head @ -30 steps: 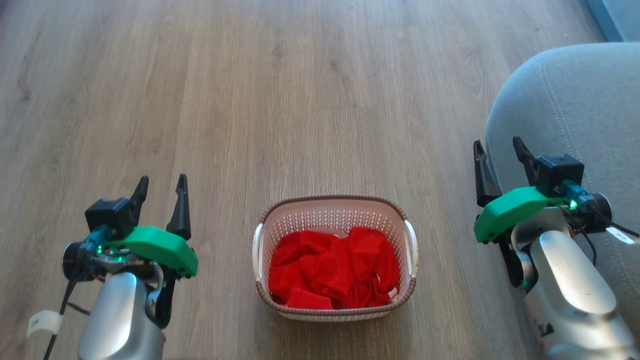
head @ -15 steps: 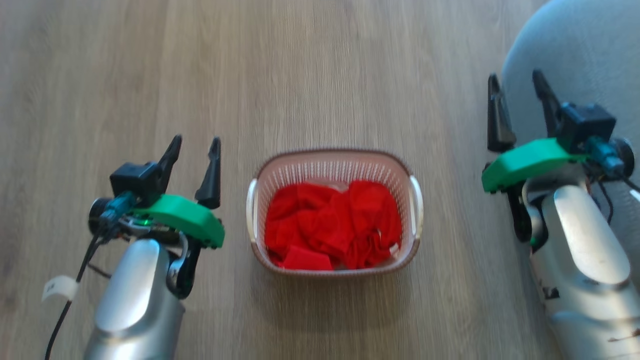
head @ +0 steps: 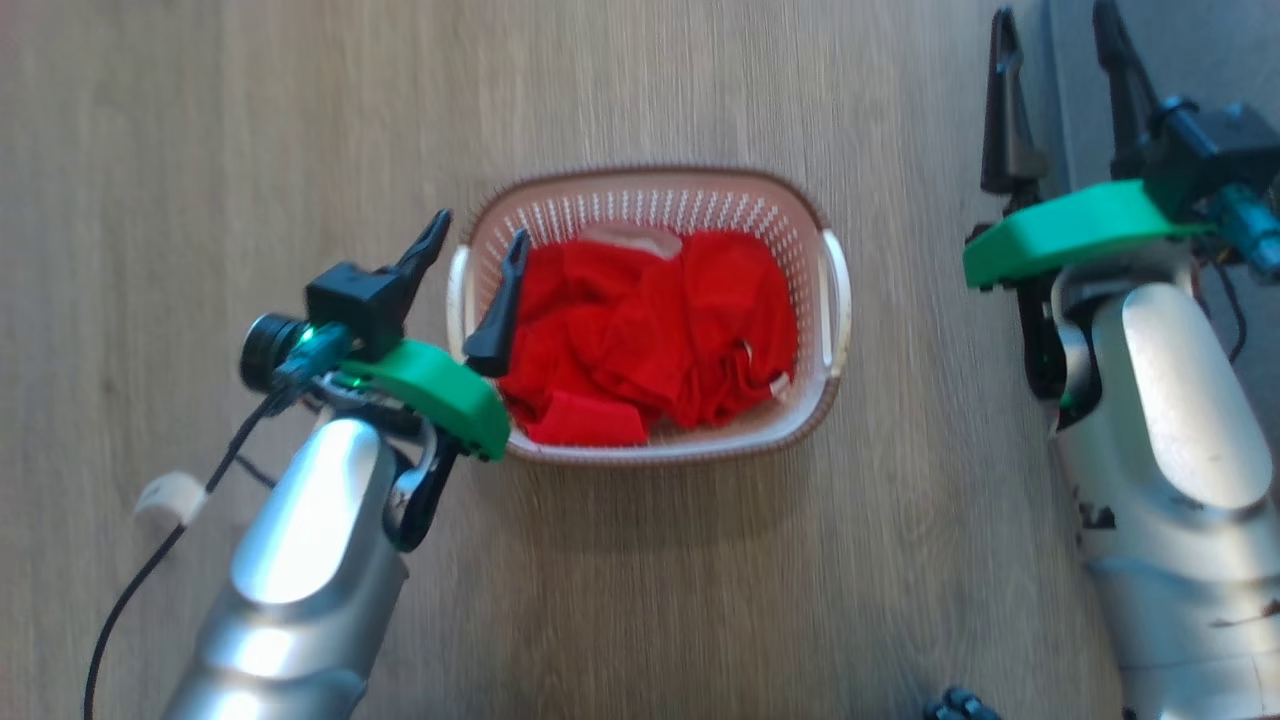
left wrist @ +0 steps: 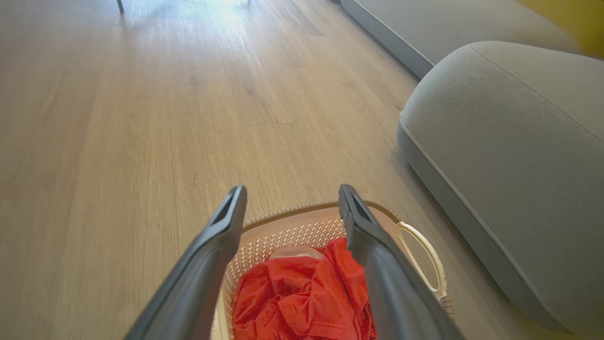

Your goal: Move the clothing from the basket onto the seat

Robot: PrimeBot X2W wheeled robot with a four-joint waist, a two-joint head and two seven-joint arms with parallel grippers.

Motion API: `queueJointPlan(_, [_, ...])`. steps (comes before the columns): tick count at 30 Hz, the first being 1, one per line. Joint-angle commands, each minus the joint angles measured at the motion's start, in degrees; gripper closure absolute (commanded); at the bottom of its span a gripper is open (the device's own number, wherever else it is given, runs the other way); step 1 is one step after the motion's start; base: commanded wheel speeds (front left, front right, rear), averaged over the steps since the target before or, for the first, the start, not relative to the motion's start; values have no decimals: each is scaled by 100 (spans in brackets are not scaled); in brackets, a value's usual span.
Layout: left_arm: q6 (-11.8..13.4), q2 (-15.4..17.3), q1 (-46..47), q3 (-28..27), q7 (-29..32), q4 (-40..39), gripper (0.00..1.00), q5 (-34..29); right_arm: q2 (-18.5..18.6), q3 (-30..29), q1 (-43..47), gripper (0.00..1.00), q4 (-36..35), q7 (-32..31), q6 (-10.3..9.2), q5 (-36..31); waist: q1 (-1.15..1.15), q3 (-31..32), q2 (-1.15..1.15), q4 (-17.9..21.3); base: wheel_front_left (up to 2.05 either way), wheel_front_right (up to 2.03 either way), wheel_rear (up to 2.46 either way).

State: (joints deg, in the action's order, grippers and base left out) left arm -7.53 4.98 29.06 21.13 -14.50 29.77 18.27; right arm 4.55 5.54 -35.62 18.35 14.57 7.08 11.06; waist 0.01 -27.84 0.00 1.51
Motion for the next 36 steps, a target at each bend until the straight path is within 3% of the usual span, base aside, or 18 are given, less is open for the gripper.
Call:
queueJointPlan(1, [4, 162, 178, -25, -50, -113, 0, 56, -91, 69, -141, 0, -224, 43, 41, -69, -1, -356, 0, 115, 0, 0, 0])
queueJointPlan(13, [4, 405, 1139, 1514, -50, 343, 0, -10, -162, 203, -701, 0, -476, 43, 41, -147, -1, -1514, 0, 456, 0, 0, 0])
queueJointPlan(22, [4, 637, 2048, 2693, -50, 913, 0, -185, -166, 439, -904, 0, -687, 43, 41, 156, -1, -2054, 0, 806, 0, 0, 0])
queueJointPlan(36, [4, 538, 3097, 4024, -50, 1893, 0, -311, -167, 611, -768, 0, -884, 43, 41, 588, -1, -2472, 0, 1269, 0, 0, 0])
